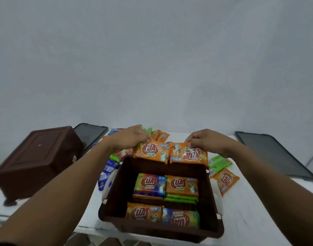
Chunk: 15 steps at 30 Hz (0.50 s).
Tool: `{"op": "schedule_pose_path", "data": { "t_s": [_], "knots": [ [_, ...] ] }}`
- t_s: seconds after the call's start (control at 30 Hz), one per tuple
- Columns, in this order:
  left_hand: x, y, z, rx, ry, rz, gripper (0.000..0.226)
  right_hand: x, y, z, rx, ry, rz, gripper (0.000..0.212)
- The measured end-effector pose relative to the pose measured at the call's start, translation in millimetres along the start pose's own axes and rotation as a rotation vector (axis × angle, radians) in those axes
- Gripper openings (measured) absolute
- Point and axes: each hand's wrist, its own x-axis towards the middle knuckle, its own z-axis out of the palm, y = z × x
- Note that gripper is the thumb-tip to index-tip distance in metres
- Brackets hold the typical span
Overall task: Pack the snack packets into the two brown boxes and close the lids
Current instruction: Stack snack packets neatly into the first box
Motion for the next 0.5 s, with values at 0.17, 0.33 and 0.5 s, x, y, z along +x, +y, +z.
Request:
{"op": "schedule_pose_path", "data": {
  "t_s": [0.17,0.33,0.5],
  "knots": [
    [-23.3,-6.6,11.0,-0.022,-0.043,-0.018,0.024,-27.1,-0.1,20.3,0.001,-0.003,0.033,0.016],
    [-43.9,-17.7,18.3,0.053,-0.142,-0.024,0.025,-49.8,8.0,44.3,-0.053,-0.082,0.072,0.015],
    [-61.2,-20.0,30.0,0.174,-0.228,-0.032,0.024,-64.5,5.9,63.6,-0.235,-0.148,0.057,0.018]
  ]
}}
